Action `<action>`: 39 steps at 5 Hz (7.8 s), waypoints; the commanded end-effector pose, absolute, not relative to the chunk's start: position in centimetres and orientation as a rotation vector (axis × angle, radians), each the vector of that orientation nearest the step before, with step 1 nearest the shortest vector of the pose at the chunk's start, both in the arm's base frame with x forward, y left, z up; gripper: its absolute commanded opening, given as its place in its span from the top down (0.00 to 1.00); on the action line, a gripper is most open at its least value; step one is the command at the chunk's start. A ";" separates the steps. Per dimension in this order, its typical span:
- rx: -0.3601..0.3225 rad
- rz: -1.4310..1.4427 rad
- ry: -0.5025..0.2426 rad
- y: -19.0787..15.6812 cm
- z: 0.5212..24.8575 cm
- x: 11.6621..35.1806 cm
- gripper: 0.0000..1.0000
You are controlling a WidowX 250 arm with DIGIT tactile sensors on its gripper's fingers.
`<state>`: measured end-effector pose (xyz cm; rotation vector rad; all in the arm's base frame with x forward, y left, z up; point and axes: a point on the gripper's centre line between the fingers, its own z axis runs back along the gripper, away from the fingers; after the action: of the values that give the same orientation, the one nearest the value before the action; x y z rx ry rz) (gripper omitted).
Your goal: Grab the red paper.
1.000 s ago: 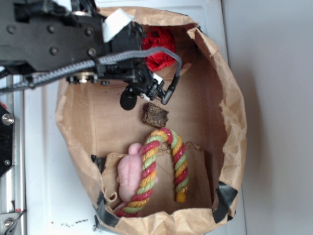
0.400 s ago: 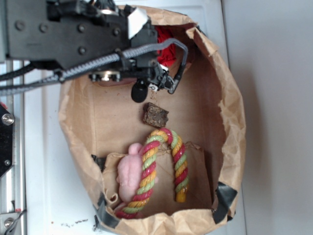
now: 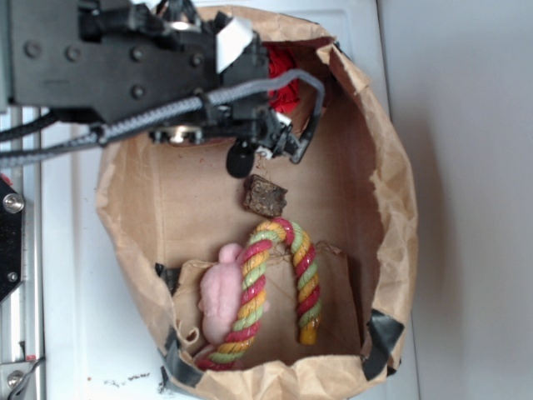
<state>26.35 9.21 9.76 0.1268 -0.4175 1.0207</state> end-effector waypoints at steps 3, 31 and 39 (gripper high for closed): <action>0.026 0.969 -0.447 11.2 11.7 26.2 0.00; 0.022 0.927 -0.545 11.4 8.8 33.6 0.00; 0.126 0.953 -0.536 15.6 7.5 34.8 1.00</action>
<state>34.54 12.80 4.91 0.1269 -0.4418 0.9189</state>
